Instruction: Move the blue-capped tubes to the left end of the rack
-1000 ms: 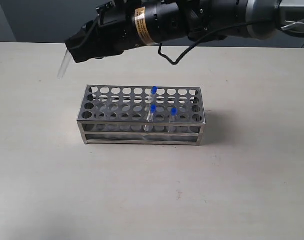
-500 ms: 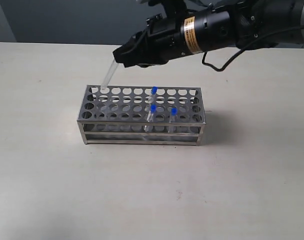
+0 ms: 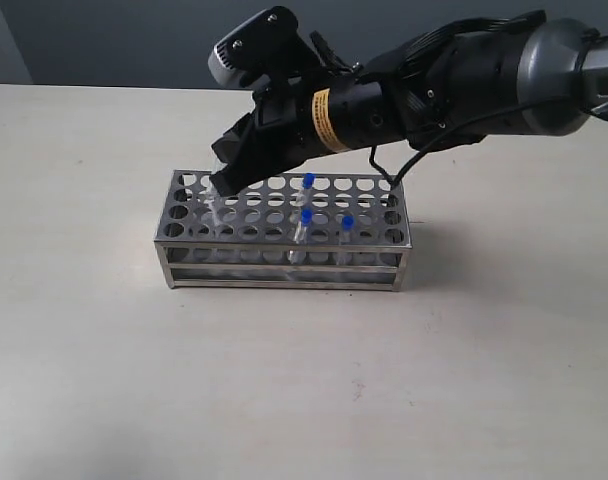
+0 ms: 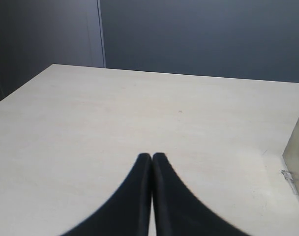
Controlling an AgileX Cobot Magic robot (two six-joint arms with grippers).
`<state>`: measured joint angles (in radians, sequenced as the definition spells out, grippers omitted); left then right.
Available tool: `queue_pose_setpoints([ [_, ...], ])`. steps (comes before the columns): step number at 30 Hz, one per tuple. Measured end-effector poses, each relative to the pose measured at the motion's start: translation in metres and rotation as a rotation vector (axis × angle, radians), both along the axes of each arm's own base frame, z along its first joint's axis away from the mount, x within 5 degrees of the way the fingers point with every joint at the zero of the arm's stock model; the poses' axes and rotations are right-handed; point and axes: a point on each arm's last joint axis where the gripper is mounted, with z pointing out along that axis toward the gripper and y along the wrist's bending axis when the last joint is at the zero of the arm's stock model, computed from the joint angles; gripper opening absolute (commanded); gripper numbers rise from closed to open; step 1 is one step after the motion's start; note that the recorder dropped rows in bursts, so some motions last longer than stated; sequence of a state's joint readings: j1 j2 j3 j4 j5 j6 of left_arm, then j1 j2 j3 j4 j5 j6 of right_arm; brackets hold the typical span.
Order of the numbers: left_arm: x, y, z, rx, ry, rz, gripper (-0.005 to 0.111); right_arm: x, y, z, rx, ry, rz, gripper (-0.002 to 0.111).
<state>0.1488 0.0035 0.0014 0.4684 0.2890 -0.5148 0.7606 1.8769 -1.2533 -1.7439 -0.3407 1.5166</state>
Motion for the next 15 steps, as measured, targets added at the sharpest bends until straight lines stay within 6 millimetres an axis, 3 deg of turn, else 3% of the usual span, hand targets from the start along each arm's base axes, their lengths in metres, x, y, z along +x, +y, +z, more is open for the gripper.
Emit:
queue_pose_setpoints([
  [9, 0.0, 0.0, 0.0, 0.0, 0.0, 0.0, 0.001, 0.001, 0.001, 0.001, 0.0, -0.005, -0.003, -0.001],
  [12, 0.0, 0.0, 0.0, 0.0, 0.0, 0.0, 0.001, 0.005, 0.004, 0.011, 0.029, -0.023, -0.011, -0.001],
  [15, 0.0, 0.0, 0.0, 0.0, 0.0, 0.0, 0.001, 0.014, 0.01, 0.035, 0.092, -0.054, -0.046, -0.001],
])
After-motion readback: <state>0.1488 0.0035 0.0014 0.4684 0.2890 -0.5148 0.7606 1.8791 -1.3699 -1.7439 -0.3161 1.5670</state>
